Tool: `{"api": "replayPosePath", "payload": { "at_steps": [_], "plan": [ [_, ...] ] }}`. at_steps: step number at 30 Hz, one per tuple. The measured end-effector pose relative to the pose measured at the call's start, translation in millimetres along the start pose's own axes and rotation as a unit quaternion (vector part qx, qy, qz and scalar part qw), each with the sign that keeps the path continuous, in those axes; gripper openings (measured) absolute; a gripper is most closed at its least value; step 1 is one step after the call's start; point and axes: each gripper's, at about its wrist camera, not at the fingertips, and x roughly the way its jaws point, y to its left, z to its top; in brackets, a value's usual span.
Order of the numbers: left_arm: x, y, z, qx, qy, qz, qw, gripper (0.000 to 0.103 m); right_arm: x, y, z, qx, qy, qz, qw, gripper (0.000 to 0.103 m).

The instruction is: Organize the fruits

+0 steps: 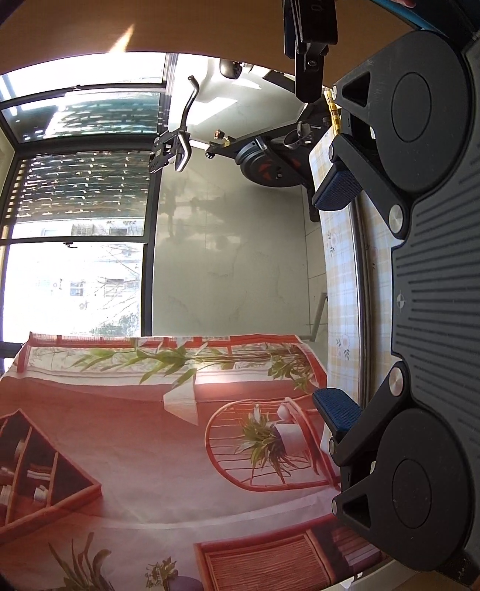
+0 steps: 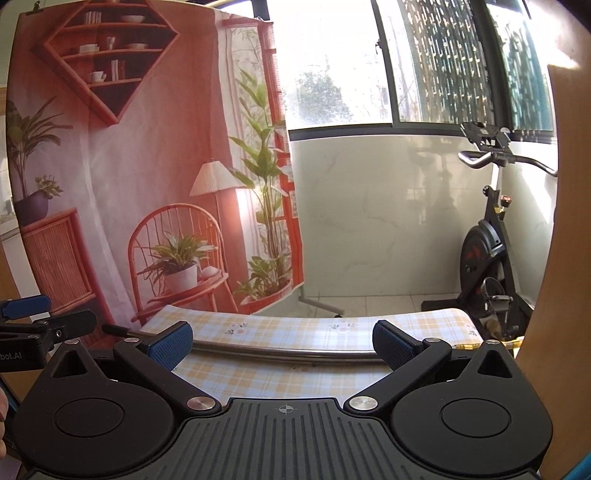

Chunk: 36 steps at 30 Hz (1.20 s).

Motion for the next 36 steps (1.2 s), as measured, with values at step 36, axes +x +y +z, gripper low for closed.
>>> {"api": "replayPosePath", "payload": {
  "at_steps": [36],
  "plan": [
    [-6, 3, 4, 0.0, -0.014, -0.001, 0.9999, 0.103, -16, 0, -1, 0.005, -0.029, -0.019, 0.999, 0.103]
  ]
}}
